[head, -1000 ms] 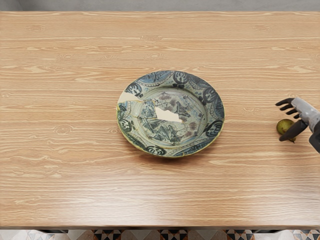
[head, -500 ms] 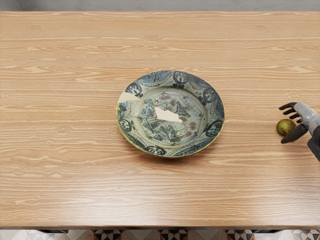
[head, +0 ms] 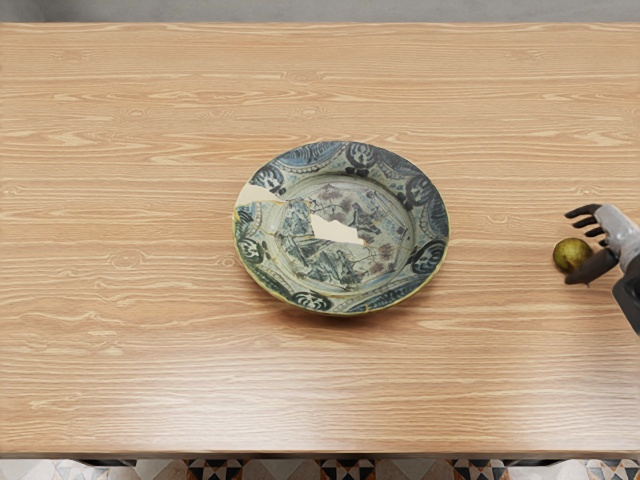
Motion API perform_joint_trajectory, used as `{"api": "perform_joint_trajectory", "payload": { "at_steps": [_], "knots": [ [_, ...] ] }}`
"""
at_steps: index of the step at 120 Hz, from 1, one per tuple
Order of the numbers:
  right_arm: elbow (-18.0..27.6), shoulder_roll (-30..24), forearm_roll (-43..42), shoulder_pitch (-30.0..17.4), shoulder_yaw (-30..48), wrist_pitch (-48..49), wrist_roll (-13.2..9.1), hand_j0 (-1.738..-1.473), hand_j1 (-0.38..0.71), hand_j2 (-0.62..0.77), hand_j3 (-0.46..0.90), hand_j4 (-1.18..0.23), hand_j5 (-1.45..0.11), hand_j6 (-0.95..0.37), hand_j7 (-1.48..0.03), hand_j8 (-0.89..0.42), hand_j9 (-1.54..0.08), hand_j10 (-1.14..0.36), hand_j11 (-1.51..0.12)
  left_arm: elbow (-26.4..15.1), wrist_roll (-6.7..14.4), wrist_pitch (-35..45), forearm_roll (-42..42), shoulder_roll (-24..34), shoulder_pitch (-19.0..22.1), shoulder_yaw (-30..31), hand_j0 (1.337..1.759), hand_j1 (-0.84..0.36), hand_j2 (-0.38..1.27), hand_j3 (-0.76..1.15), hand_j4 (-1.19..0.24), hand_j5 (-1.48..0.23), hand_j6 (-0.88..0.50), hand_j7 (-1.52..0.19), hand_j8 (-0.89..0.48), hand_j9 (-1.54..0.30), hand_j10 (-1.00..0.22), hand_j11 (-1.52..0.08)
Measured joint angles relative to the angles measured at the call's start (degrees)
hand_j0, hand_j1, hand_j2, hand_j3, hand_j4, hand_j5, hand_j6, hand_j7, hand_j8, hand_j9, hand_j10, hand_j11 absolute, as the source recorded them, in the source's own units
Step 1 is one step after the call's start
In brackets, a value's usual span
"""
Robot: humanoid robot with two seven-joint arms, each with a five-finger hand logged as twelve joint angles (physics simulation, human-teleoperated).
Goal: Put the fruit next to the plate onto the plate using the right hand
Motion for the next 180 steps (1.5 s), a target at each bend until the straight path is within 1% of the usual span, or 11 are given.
{"api": "perform_joint_trajectory", "payload": {
  "at_steps": [59,82,99,130,163,180],
  "knots": [
    [0.3,1.1,-0.1,0.0,-1.3,-1.9,0.2,-1.658,0.13,-0.07,0.0,-0.41,-0.52,-0.41,-0.52,-0.41,-0.52,-0.41,-0.52,0.0,0.0,0.0,0.0,0.0,0.0,0.0,1.658,0.32,0.0,0.0,-0.02,-0.03,-0.02,-0.03,-0.02,-0.03,-0.02,-0.03],
    [0.3,1.1,-0.5,0.0,-1.9,-1.9,0.2,-1.658,0.16,-0.08,0.0,-0.44,-0.55,-0.43,-0.56,-0.36,-0.56,-0.44,-0.56,0.0,0.0,0.0,0.0,0.0,0.0,0.0,1.658,0.32,0.0,0.0,-0.02,-0.03,-0.02,-0.03,-0.02,-0.03,-0.02,-0.03],
    [0.2,1.2,-0.3,0.0,-2.0,-2.0,0.2,-1.658,0.21,-0.08,0.0,-0.48,-0.6,-0.47,-0.61,-0.42,-0.61,-0.48,-0.61,0.0,0.0,0.0,0.0,0.0,0.0,0.0,1.658,0.32,0.0,0.0,-0.02,-0.03,-0.02,-0.03,-0.02,-0.03,-0.02,-0.03],
    [0.1,1.2,-0.3,-0.1,-1.9,-1.9,0.2,-1.654,0.24,0.03,0.0,-0.56,-0.71,-0.45,-0.72,-0.4,-0.72,-0.55,-0.73,0.0,0.0,0.0,0.0,0.0,0.0,0.0,1.658,0.32,0.0,0.0,-0.02,-0.03,-0.02,-0.03,-0.02,-0.03,-0.02,-0.03],
    [0.0,1.1,-0.1,0.0,-1.9,-2.0,0.2,-1.653,0.24,0.17,0.0,-0.63,-0.79,-0.49,-0.8,-0.42,-0.81,-0.58,-0.82,0.0,0.0,0.0,0.0,0.0,0.0,0.0,1.658,0.32,0.0,0.0,-0.02,-0.03,-0.02,-0.03,-0.02,-0.03,-0.02,-0.03],
    [0.0,1.0,0.6,0.3,-1.6,-2.0,0.2,-1.654,0.23,0.19,0.0,-0.64,-0.82,-0.5,-0.82,-0.43,-0.84,-0.59,-0.84,0.0,0.0,0.0,0.0,0.0,0.0,0.0,1.658,0.32,0.0,0.0,-0.02,-0.03,-0.02,-0.03,-0.02,-0.03,-0.02,-0.03]
  ]
}}
